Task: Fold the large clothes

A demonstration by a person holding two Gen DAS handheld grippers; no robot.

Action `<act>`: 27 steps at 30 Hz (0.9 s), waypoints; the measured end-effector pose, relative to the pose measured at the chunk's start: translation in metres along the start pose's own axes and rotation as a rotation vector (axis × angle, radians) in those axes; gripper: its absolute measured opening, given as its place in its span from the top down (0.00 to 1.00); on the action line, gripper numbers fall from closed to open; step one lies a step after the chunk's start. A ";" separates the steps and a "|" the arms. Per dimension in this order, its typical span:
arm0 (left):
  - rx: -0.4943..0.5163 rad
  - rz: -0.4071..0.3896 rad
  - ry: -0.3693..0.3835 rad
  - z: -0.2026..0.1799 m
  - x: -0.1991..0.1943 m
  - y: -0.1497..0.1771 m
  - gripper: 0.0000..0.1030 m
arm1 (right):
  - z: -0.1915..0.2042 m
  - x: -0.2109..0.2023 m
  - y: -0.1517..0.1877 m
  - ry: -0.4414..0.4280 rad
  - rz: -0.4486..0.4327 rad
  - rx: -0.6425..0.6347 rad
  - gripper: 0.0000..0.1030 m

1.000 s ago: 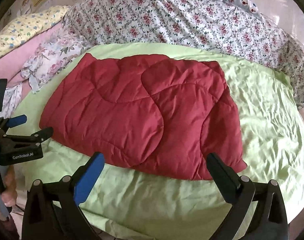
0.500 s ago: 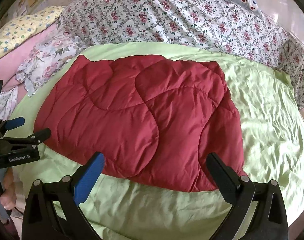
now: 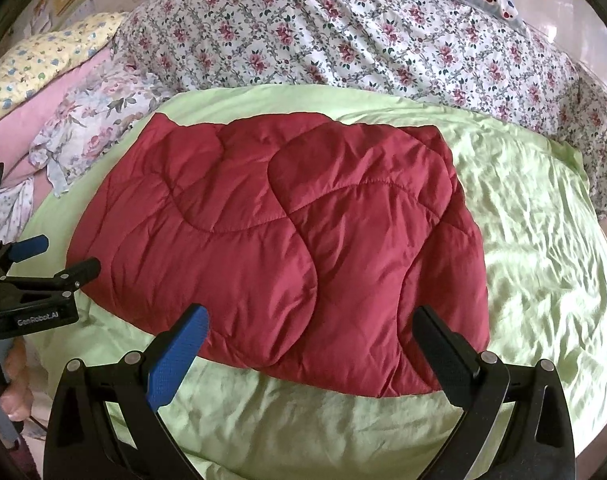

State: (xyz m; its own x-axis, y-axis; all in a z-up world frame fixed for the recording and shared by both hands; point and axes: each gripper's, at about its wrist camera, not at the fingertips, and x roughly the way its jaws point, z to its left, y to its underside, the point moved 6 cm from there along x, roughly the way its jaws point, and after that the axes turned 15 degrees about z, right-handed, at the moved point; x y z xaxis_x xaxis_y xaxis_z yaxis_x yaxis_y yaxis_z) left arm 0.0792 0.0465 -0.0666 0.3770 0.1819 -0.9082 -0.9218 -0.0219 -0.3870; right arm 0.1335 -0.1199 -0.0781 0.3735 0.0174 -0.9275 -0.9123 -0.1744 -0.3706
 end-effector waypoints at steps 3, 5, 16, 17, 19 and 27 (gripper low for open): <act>-0.005 -0.001 -0.001 0.000 -0.001 -0.002 0.01 | 0.000 0.000 -0.003 0.000 -0.001 -0.001 0.01; -0.007 -0.003 -0.002 0.000 -0.001 -0.003 0.01 | 0.001 0.000 -0.003 -0.002 -0.001 -0.001 0.01; 0.006 -0.033 -0.044 -0.005 -0.004 -0.004 0.01 | 0.002 0.001 -0.006 0.001 0.003 -0.004 0.01; 0.007 -0.035 -0.045 -0.006 -0.004 -0.003 0.01 | 0.002 0.001 -0.007 0.001 0.004 -0.004 0.01; 0.010 -0.034 -0.042 -0.006 -0.004 -0.003 0.01 | 0.002 0.001 -0.007 0.007 0.003 -0.003 0.01; 0.013 -0.033 -0.037 -0.004 -0.003 -0.006 0.01 | -0.001 0.003 -0.009 0.006 0.006 0.002 0.01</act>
State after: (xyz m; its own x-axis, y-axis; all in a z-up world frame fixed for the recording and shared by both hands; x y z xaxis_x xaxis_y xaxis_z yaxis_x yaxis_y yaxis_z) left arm 0.0845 0.0418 -0.0624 0.4037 0.2187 -0.8883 -0.9102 -0.0025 -0.4143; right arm 0.1425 -0.1197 -0.0773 0.3688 0.0102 -0.9294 -0.9150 -0.1722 -0.3650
